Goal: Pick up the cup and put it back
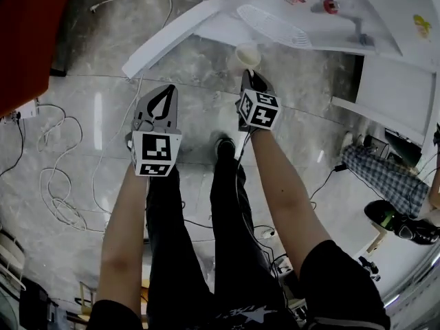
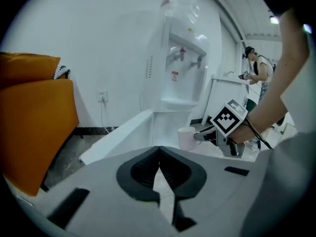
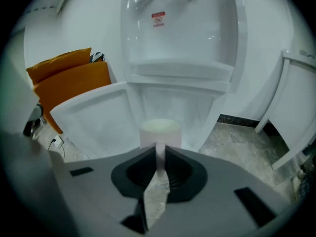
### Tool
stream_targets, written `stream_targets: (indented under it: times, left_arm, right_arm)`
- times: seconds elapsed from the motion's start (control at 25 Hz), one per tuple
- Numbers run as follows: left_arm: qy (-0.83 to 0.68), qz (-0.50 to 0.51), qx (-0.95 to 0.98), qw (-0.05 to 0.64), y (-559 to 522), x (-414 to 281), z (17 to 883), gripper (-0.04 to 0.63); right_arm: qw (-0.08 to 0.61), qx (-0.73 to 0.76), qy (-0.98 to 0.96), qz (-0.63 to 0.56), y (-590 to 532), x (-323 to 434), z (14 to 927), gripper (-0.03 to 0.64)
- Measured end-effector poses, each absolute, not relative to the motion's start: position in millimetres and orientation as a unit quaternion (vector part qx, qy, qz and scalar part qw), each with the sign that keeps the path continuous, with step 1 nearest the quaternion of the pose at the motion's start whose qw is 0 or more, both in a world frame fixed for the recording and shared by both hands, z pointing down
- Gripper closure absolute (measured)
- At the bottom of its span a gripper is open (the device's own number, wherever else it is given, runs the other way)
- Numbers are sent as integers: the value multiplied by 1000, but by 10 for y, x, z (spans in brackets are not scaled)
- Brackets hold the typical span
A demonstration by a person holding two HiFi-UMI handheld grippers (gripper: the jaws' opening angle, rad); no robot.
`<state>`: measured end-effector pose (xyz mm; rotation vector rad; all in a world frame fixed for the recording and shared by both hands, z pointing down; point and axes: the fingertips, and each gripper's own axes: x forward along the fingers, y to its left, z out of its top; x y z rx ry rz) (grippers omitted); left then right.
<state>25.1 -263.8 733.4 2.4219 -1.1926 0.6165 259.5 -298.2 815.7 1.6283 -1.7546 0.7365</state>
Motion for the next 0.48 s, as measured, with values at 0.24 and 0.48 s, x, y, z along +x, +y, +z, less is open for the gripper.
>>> stream_targets:
  times: [0.24,0.48]
  left_arm:
    - [-459,203,845,185,-2857,524,7990,586]
    - [-477,184,841,178,-3070,708,8514,586]
  right_arm:
    - [305,615,-677,265,-3612,2920,8885,572]
    - [286,627,-685,235,-4257,3130,9365,572]
